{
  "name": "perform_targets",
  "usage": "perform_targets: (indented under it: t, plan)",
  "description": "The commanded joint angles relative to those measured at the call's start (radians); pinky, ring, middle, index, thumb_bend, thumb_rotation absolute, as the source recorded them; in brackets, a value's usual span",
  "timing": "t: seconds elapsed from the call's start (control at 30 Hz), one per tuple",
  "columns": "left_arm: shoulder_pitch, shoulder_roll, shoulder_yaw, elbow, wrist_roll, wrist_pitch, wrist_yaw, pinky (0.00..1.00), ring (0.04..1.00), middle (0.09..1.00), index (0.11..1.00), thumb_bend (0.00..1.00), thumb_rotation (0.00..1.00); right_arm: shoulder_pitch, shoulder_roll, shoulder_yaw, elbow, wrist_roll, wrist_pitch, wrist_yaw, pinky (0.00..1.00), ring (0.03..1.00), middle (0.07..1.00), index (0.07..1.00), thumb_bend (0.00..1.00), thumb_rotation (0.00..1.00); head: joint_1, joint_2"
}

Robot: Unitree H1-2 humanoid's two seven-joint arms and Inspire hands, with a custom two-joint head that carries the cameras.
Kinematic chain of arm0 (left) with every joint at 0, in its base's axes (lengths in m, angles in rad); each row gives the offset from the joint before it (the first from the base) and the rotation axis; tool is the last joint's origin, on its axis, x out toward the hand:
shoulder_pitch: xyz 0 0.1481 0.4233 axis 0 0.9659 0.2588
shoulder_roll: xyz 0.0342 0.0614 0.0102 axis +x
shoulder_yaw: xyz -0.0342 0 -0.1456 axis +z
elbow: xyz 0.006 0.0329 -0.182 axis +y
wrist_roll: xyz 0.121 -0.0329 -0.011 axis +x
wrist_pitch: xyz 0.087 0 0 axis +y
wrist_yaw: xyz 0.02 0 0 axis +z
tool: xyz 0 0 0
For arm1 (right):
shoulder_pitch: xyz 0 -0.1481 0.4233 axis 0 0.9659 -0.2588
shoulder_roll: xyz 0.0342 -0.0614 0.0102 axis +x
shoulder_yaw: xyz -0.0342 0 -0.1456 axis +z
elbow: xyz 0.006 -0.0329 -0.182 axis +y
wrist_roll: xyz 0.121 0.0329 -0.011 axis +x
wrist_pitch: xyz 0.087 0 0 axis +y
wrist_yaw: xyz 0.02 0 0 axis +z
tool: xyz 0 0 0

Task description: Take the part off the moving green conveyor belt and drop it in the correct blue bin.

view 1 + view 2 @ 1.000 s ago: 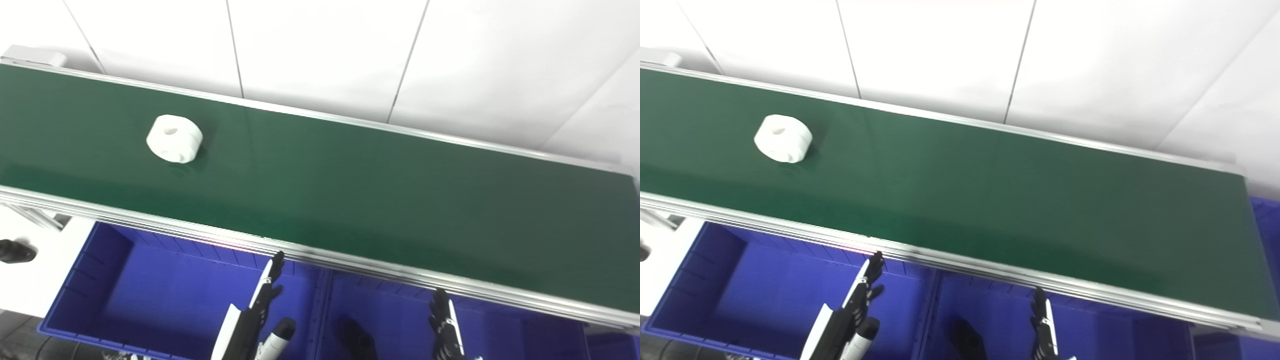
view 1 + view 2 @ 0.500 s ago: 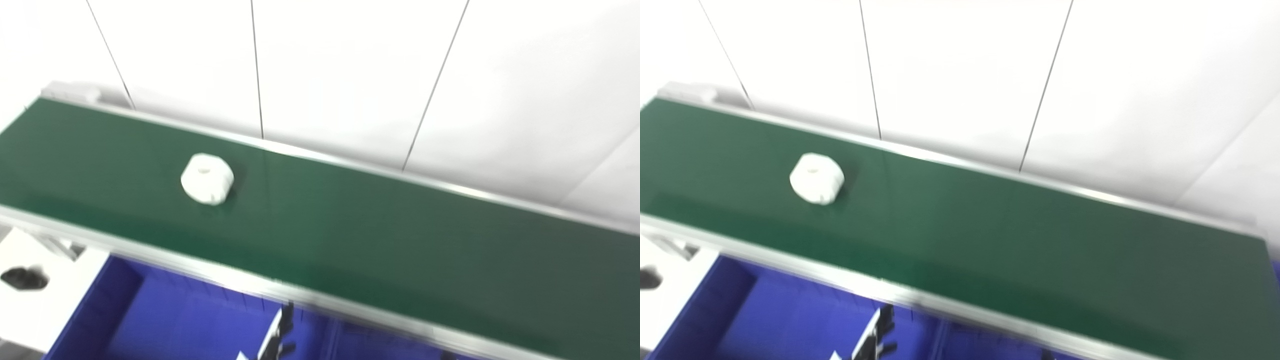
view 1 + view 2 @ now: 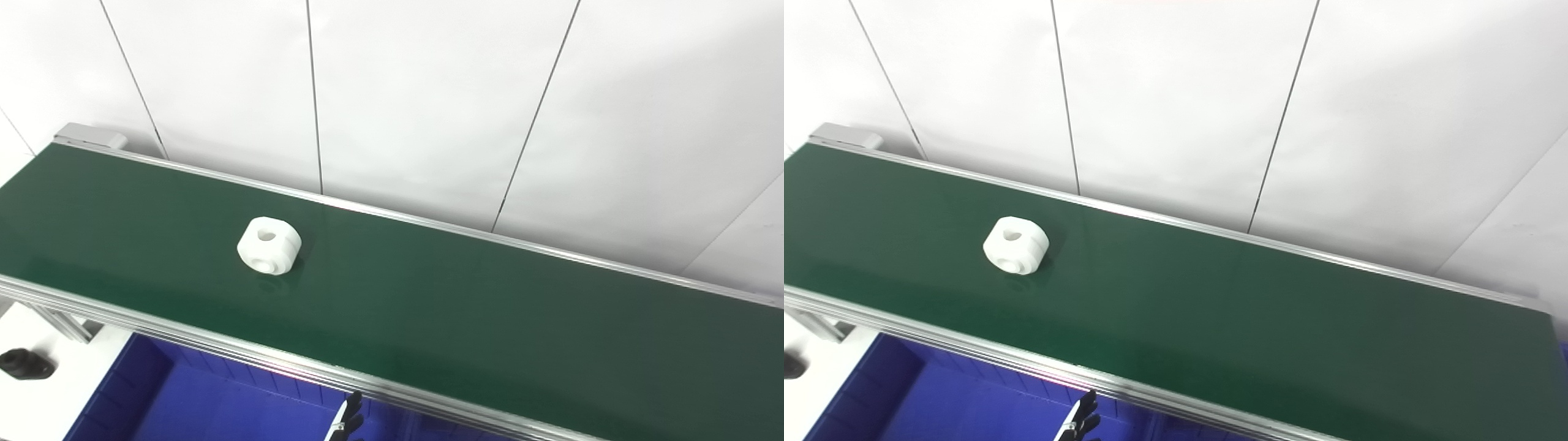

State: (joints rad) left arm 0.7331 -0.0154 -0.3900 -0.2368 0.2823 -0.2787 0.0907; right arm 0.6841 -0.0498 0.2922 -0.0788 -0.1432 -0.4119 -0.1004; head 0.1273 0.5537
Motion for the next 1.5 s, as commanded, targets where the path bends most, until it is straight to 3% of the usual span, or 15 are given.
perform_targets:
  t: [0.0, 0.07, 0.1, 0.17, 0.27, 0.3, 0.33, 0.37, 0.43, 0.63, 0.8, 1.0, 1.13, 1.27, 1.47]
  plan:
    - [0.002, -0.032, -0.041, -0.047, 0.023, -0.035, -0.004, 0.85, 0.943, 0.995, 1.000, 0.58, 1.00, 0.016, 0.008, 0.006, -0.031, -0.007, -0.056, -0.007, 1.00, 1.000, 1.000, 1.000, 0.80, 1.00, 0.003, 0.006]
    - [0.002, -0.022, -0.043, -0.080, 0.031, -0.028, -0.015, 0.80, 0.917, 0.981, 1.000, 0.59, 0.89, 0.018, 0.012, 0.008, -0.034, -0.012, -0.057, -0.007, 1.00, 1.000, 1.000, 1.000, 0.80, 1.00, 0.002, 0.010]
    - [0.000, -0.016, -0.043, -0.098, 0.028, -0.044, -0.015, 0.78, 0.885, 0.955, 1.000, 0.67, 0.81, 0.020, 0.014, 0.009, -0.035, -0.017, -0.057, -0.008, 1.00, 1.000, 1.000, 1.000, 0.79, 1.00, 0.002, 0.011]
    - [-0.018, 0.000, -0.040, -0.132, 0.014, -0.103, -0.012, 0.70, 0.814, 0.905, 0.976, 0.72, 0.64, 0.022, 0.020, 0.014, -0.039, -0.025, -0.057, -0.011, 1.00, 1.000, 1.000, 1.000, 0.78, 1.00, -0.004, 0.016]
    - [-0.065, 0.034, -0.033, -0.215, -0.007, -0.116, -0.044, 0.65, 0.762, 0.843, 0.922, 0.86, 0.52, 0.026, 0.029, 0.016, -0.043, -0.041, -0.055, -0.008, 1.00, 1.000, 1.000, 1.000, 0.78, 1.00, -0.011, 0.023]
    - [-0.080, 0.041, -0.027, -0.243, -0.005, -0.111, -0.054, 0.59, 0.715, 0.775, 0.841, 0.92, 0.46, 0.028, 0.031, 0.015, -0.045, -0.048, -0.053, -0.008, 1.00, 1.000, 1.000, 1.000, 0.78, 1.00, -0.011, 0.023]
    - [-0.103, 0.048, -0.021, -0.270, -0.014, -0.102, -0.065, 0.57, 0.699, 0.752, 0.813, 0.94, 0.44, 0.030, 0.033, 0.015, -0.047, -0.053, -0.050, -0.006, 1.00, 1.000, 1.000, 1.000, 0.78, 1.00, -0.013, 0.024]
    - [-0.149, 0.055, -0.006, -0.296, -0.008, -0.097, -0.077, 0.51, 0.638, 0.687, 0.715, 0.98, 0.36, 0.032, 0.035, 0.016, -0.050, -0.050, -0.047, -0.002, 1.00, 1.000, 1.000, 1.000, 0.78, 1.00, -0.014, 0.023]
    - [-0.231, 0.072, 0.022, -0.325, -0.004, -0.084, -0.102, 0.46, 0.585, 0.643, 0.650, 1.00, 0.29, 0.032, 0.040, 0.017, -0.052, -0.045, -0.043, 0.002, 1.00, 1.000, 1.000, 1.000, 0.78, 1.00, -0.017, 0.021]
    - [-0.548, 0.181, 0.136, -0.352, 0.103, 0.055, -0.241, 0.44, 0.588, 0.673, 0.648, 1.00, 0.25, 0.033, 0.044, 0.017, -0.054, -0.038, -0.043, 0.009, 1.00, 1.000, 1.000, 1.000, 0.77, 1.00, -0.019, 0.023]
    - [-0.733, 0.265, 0.165, -0.316, 0.224, 0.145, -0.348, 0.48, 0.638, 0.719, 0.698, 1.00, 0.17, 0.032, 0.052, 0.017, -0.052, -0.036, -0.047, 0.008, 1.00, 1.000, 1.000, 1.000, 0.79, 1.00, -0.019, 0.022]
    - [-0.901, 0.349, 0.147, -0.172, 0.386, 0.108, -0.401, 0.60, 0.727, 0.780, 0.783, 1.00, 0.13, 0.031, 0.056, 0.017, -0.050, -0.053, -0.040, 0.009, 1.00, 1.000, 1.000, 1.000, 0.78, 1.00, -0.025, 0.026]
    - [-0.997, 0.391, 0.124, -0.032, 0.449, 0.035, -0.379, 0.69, 0.749, 0.786, 0.791, 1.00, 0.15, 0.028, 0.060, 0.016, -0.046, -0.058, -0.034, 0.008, 1.00, 1.000, 1.000, 1.000, 0.80, 1.00, -0.030, 0.025]
    - [-1.086, 0.416, 0.093, 0.103, 0.519, 0.014, -0.386, 0.75, 0.781, 0.805, 0.814, 1.00, 0.18, 0.026, 0.066, 0.017, -0.043, -0.069, -0.035, 0.004, 1.00, 1.000, 1.000, 1.000, 0.78, 1.00, -0.035, 0.023]
    - [-1.181, 0.431, 0.058, 0.271, 0.576, -0.003, -0.369, 0.77, 0.796, 0.814, 0.816, 1.00, 0.18, 0.025, 0.070, 0.016, -0.037, -0.083, -0.035, 0.004, 1.00, 1.000, 1.000, 1.000, 0.78, 1.00, -0.042, 0.025]
